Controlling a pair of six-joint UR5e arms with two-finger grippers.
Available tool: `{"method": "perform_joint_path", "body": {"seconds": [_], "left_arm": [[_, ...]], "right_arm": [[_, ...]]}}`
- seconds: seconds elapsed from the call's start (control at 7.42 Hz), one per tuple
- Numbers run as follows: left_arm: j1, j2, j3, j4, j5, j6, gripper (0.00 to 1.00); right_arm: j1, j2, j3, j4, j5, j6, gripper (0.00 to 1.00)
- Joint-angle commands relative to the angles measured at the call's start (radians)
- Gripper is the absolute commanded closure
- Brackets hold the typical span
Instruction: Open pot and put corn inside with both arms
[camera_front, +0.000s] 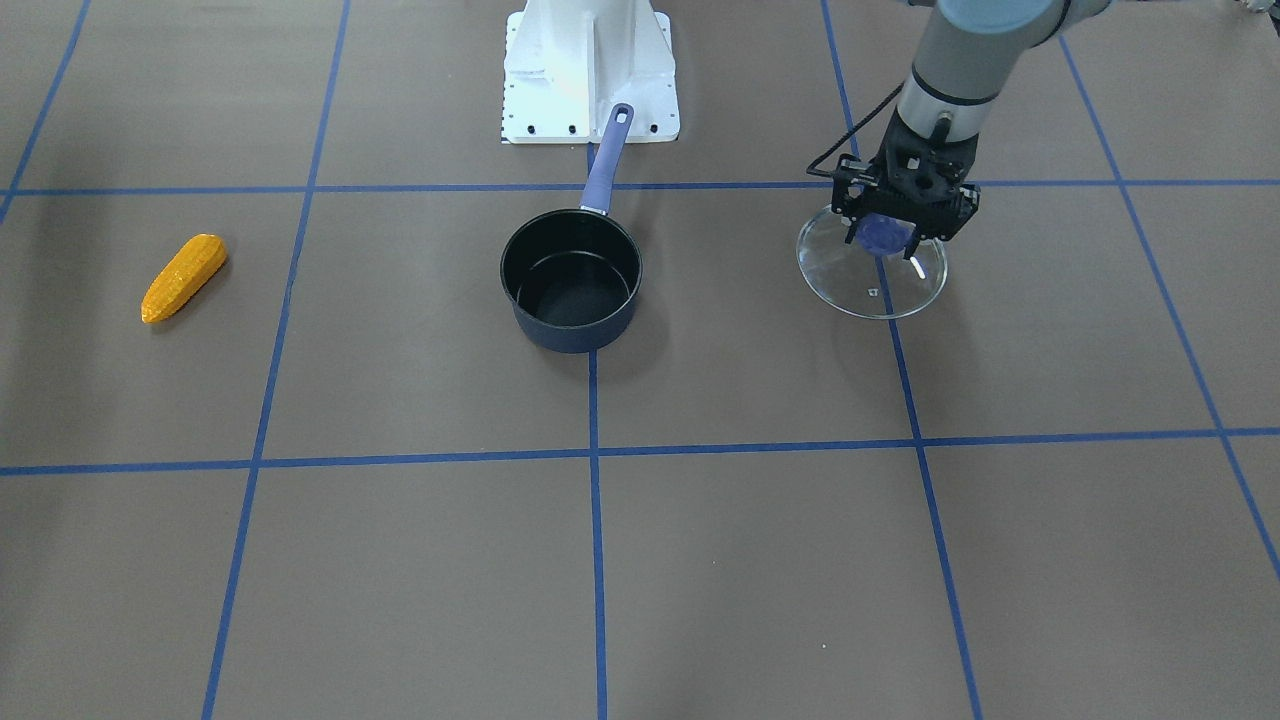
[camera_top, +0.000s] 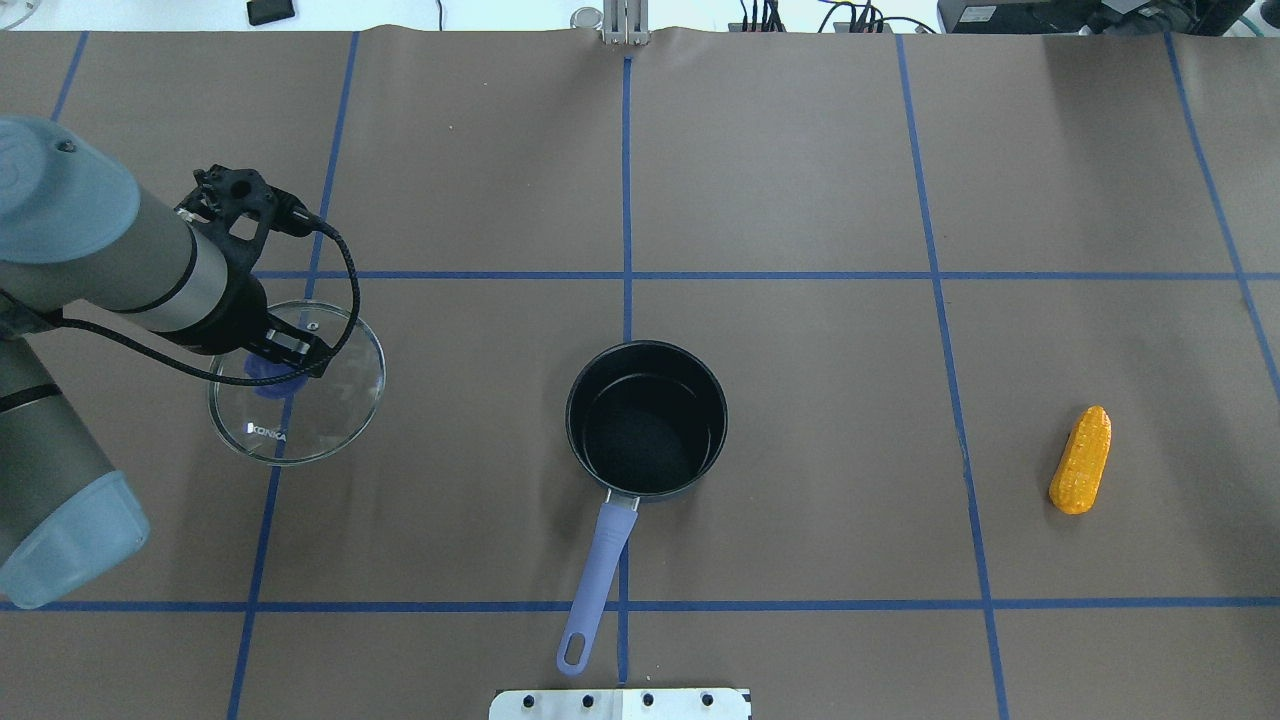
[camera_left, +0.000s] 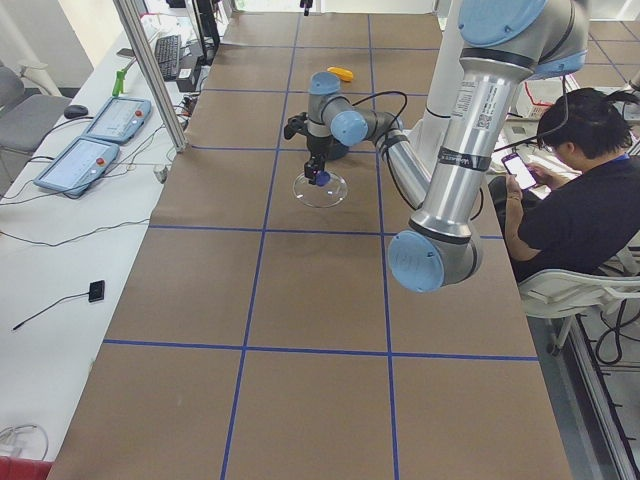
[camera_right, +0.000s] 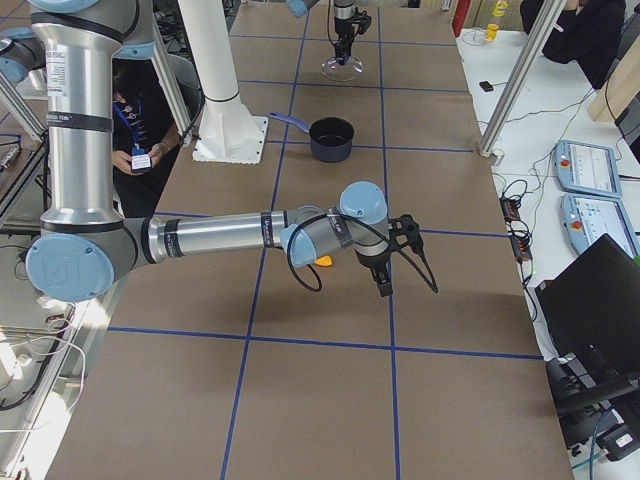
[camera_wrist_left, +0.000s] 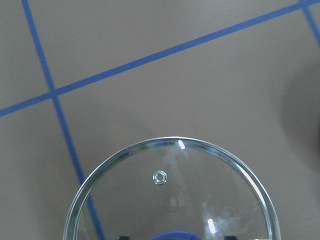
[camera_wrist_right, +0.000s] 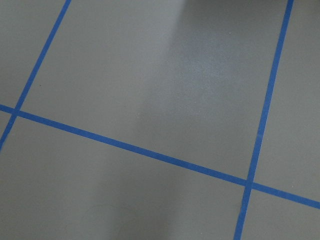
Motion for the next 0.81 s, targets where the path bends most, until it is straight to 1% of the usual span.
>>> {"method": "perform_joint_path", "body": {"seconds": [0.0, 0.13, 0.27, 0.4, 0.54, 0.67], "left_arm": [[-0.079, -0.017, 0.176, -0.139, -0.013, 0.051, 1.0], [-0.119, -0.072, 0.282, -0.174, -0.015, 0.085, 1.0], [-0.157, -0.115, 0.362, -0.175, -0.015, 0.147, 1.0], [-0.176, -0.118, 0.388, -0.179, -0.015, 0.193, 1.0], [-0.183, -0.096, 0.39, -0.206, -0.048, 0.233, 1.0], [-0.188, -0.038, 0.395, -0.273, -0.106, 0.277, 1.0]], "right_arm": [[0.0, 0.0, -0.001, 0.0, 0.0, 0.0, 0.0], [-0.002, 0.0, -0.001, 0.0, 0.0, 0.0, 0.0], [-0.002, 0.0, -0.001, 0.0, 0.0, 0.0, 0.0], [-0.003, 0.0, -0.001, 0.0, 0.0, 0.0, 0.0], [-0.007, 0.0, -0.001, 0.0, 0.0, 0.0, 0.0], [-0.007, 0.0, -0.001, 0.002, 0.0, 0.0, 0.0]]}}
